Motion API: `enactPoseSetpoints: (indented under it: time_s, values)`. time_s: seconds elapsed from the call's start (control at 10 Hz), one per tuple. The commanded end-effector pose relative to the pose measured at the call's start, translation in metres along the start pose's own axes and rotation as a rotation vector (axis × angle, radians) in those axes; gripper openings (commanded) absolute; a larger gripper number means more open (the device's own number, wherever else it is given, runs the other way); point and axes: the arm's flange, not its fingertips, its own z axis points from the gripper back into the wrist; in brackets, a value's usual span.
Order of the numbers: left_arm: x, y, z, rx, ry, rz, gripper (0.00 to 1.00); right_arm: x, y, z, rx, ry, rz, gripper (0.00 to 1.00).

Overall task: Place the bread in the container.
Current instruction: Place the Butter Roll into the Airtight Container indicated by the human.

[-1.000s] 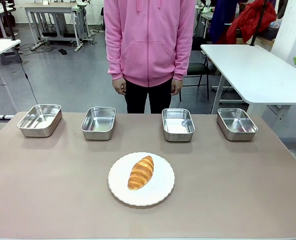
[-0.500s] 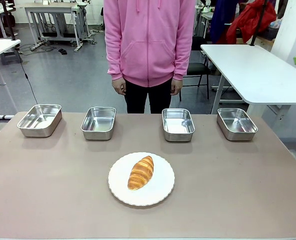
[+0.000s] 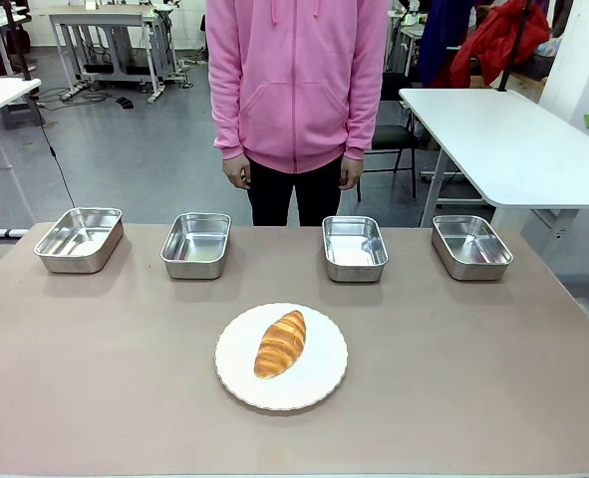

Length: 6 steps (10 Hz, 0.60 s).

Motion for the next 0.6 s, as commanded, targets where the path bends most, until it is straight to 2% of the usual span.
enactPoseSetpoints:
  time_s: [0.0, 0.5]
  values:
    - [0.0012, -0.0009, 0.0007, -0.004, -0.008, -0.005, 1.00, 0.0020, -0.0011, -0.0012, 0.005, -0.023, 0.008, 1.00]
    - [0.0012, -0.0009, 0.0007, -0.004, -0.008, -0.005, 1.00, 0.0020, -0.0011, -0.0012, 0.005, -0.023, 0.008, 1.00]
